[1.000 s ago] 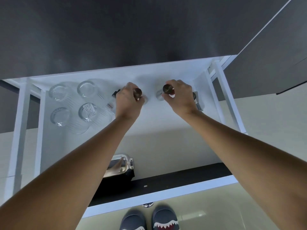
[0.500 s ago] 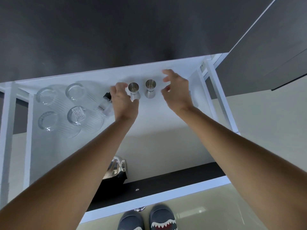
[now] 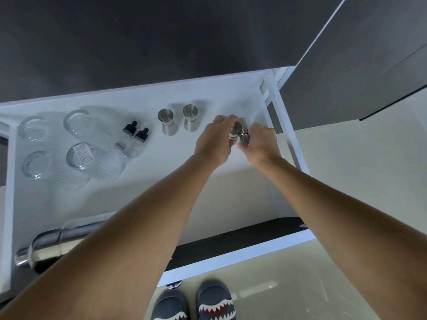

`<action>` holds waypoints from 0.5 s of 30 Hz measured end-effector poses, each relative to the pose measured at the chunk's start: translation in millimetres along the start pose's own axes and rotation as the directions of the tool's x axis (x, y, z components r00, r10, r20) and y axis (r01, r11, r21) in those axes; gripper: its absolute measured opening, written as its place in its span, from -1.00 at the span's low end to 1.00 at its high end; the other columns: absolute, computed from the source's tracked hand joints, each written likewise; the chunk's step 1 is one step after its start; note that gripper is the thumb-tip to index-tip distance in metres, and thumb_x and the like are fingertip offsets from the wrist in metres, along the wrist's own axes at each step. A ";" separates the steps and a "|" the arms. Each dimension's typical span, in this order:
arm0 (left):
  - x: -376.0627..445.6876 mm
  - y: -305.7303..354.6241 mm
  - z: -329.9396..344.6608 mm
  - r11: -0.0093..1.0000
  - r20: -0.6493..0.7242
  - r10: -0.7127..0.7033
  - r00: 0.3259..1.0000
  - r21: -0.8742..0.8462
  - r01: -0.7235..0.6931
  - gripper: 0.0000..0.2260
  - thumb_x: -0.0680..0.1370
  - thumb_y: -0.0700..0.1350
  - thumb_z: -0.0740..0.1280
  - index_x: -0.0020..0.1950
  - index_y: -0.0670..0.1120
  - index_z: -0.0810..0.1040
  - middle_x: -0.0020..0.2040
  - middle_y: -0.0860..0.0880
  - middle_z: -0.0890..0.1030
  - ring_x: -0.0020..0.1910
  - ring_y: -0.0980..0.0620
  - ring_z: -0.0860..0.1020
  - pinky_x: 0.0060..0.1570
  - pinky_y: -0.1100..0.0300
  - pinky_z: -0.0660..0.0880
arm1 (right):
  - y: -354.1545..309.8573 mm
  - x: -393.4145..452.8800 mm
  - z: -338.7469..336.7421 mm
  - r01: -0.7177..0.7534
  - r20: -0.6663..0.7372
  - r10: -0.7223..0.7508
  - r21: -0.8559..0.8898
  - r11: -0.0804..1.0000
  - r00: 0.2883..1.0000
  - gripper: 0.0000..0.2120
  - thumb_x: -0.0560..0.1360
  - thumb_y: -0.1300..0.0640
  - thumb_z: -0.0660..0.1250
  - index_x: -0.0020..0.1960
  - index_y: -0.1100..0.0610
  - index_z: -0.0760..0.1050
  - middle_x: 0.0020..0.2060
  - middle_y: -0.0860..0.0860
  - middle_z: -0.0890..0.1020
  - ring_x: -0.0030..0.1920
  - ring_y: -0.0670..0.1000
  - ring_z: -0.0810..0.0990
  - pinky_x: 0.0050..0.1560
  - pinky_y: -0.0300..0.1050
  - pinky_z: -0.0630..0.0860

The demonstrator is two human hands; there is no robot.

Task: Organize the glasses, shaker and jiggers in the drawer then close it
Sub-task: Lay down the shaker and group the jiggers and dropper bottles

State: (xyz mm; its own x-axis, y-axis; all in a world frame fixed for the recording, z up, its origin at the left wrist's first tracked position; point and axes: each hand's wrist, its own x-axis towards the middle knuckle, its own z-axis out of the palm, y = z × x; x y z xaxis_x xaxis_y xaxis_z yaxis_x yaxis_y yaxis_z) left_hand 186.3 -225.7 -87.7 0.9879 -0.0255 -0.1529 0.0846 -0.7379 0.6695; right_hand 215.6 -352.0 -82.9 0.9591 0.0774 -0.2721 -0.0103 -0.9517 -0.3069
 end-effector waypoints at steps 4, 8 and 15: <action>-22.1 -18.3 -2.4 0.981 -0.126 -0.039 0.991 -0.193 0.014 -0.80 0.49 -0.21 0.35 0.09 -0.09 0.47 -0.06 -0.03 0.62 -0.04 -0.12 0.57 -0.02 -0.08 0.54 | 1.2 -1.0 3.2 -0.016 -0.015 0.017 0.059 0.998 1.000 -0.88 0.43 0.16 0.37 -0.14 0.19 0.45 -0.25 0.11 0.56 -0.24 0.13 0.54 -0.42 -0.19 0.34; -49.8 -38.2 -8.1 0.974 -0.235 -0.103 0.966 -0.221 0.050 -0.75 0.51 -0.10 0.36 0.16 -0.06 0.44 -0.01 -0.01 0.65 0.00 -0.06 0.61 -0.08 -0.02 0.59 | 1.7 -15.4 -2.5 0.045 -0.068 -0.028 0.260 0.965 0.997 -0.80 0.40 0.12 0.38 0.00 0.14 0.58 -0.12 0.08 0.63 -0.15 0.03 0.57 -0.32 -0.32 0.36; -72.5 -65.2 -29.3 0.951 -0.386 -0.294 0.874 -0.207 0.229 -0.73 0.49 0.00 0.38 0.14 -0.04 0.48 0.01 0.02 0.66 -0.03 -0.01 0.64 -0.10 0.04 0.56 | -42.0 -28.6 2.8 0.331 -0.094 -0.319 0.204 0.921 0.943 -0.75 0.37 0.20 0.42 0.04 0.17 0.56 -0.08 0.14 0.56 -0.18 0.08 0.55 -0.16 -0.35 0.34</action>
State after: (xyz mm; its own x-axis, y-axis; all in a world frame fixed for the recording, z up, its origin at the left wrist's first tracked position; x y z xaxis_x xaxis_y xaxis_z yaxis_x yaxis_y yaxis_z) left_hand 112.9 -156.0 -99.0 0.8891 0.4549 -0.0504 0.3333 -0.5679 0.7526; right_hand 187.8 -313.4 -64.8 0.9345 0.3483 -0.0736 0.2507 -0.7904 -0.5589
